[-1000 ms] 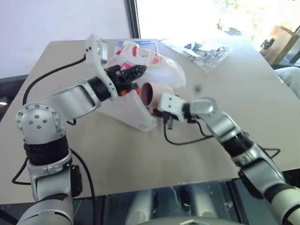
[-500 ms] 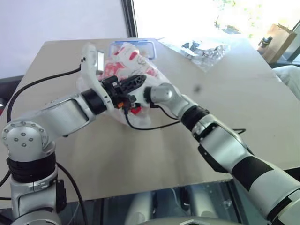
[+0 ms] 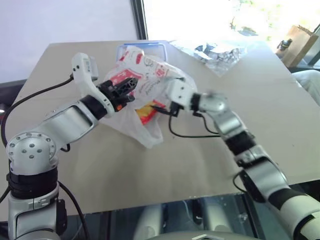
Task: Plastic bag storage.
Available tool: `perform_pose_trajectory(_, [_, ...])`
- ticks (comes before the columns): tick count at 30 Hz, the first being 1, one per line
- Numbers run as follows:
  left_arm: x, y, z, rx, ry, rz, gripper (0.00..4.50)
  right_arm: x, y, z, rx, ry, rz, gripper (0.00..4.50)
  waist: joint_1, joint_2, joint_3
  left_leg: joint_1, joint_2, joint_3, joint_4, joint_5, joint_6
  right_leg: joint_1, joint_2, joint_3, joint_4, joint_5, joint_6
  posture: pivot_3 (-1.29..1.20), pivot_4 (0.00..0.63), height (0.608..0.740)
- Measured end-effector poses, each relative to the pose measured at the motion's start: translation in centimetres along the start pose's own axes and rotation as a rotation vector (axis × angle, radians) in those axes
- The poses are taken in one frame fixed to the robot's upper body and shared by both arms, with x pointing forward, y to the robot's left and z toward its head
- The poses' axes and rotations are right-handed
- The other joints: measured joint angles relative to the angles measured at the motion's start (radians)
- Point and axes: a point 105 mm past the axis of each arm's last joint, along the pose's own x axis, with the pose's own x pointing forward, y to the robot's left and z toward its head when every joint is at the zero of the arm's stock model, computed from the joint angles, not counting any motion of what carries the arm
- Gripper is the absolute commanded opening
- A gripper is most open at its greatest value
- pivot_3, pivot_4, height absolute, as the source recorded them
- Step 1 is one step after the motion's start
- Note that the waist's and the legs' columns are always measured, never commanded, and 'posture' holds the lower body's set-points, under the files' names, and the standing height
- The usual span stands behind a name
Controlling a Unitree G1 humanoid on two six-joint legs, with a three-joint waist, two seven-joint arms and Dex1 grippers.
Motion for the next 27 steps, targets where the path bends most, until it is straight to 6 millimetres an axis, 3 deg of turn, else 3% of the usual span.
perform_pose_trajectory(4, [0.3,0.0,-0.2,0.011,0.003,-0.014,0.00,-2.2,0.1,0.8,-0.001,0.058,-0.053,4.47,0.000,0.000,0.000,0.002,0.000,0.003,0.000,0.000,0.000,0.001,0.001,0.001,0.001,0.000,0.000,0.00,0.150,0.740])
perform_pose_trajectory(7, [0.5,0.3,-0.2,0.016,0.006,-0.015,0.00,-3.2,-0.4,0.0,-0.016,0.144,-0.136,4.47,0.001,0.000,0.000,0.003,-0.001,0.004,0.001,0.001,-0.001,0.001,0.001,0.002,0.002,0.000,0.000,0.00,0.150,0.740])
perform_pose_trajectory(11, [0.6,0.0,0.0,0.027,0.006,-0.038,0.00,-3.1,-1.4,-1.8,-0.015,0.243,-0.241,4.47,-0.001,0.000,0.000,0.004,0.000,0.006,0.001,0.001,-0.001,0.001,0.002,0.004,0.002,0.000,0.000,0.00,0.150,0.740])
perform_pose_trajectory(16, [0.6,-0.2,-0.1,0.036,0.011,-0.055,0.00,-2.1,-2.6,-6.1,0.088,0.381,-0.326,4.47,-0.001,0.000,0.000,0.003,0.000,0.006,0.001,0.001,-0.001,0.001,0.002,0.005,0.001,0.000,0.000,0.00,0.150,0.740])
perform_pose_trajectory(18, [0.3,-0.3,-0.1,0.041,0.007,-0.065,0.00,-2.1,-3.0,-7.3,0.094,0.416,-0.336,3.97,-0.001,0.000,0.000,0.003,0.000,0.006,0.001,0.001,-0.001,0.001,0.002,0.005,0.001,0.000,0.000,0.00,0.150,0.740])
perform_pose_trajectory(21, [-0.8,-1.1,0.2,0.067,-0.024,-0.121,0.00,-2.5,-3.6,-9.5,0.114,0.467,-0.353,2.77,-0.001,0.000,0.000,0.002,0.000,0.004,0.000,0.001,-0.001,0.000,0.002,0.004,0.000,0.000,0.000,0.00,0.150,0.740])
perform_pose_trajectory(23, [-2.6,-2.5,0.0,0.138,-0.030,-0.213,0.00,-2.7,-3.8,-10.4,0.119,0.478,-0.350,1.70,-0.004,0.000,0.000,0.002,0.000,0.005,-0.002,0.001,-0.001,0.000,0.002,0.004,-0.001,0.000,0.000,0.00,0.150,0.740])
perform_pose_trajectory(24, [-2.8,-2.7,-0.1,0.146,-0.027,-0.224,0.00,-2.8,-3.8,-10.5,0.119,0.480,-0.352,1.53,-0.006,0.000,0.000,0.002,0.000,0.006,-0.002,0.001,0.000,0.000,0.002,0.005,-0.001,0.000,0.000,0.00,0.150,0.740])
perform_pose_trajectory(27, [-6.4,-2.4,-2.1,0.140,0.035,-0.286,0.00,-3.1,-4.6,-10.5,0.111,0.468,-0.357,0.25,-0.023,0.001,0.000,0.003,0.001,0.008,-0.006,0.001,0.000,-0.003,0.002,0.006,-0.002,0.000,0.000,0.00,0.150,0.740])
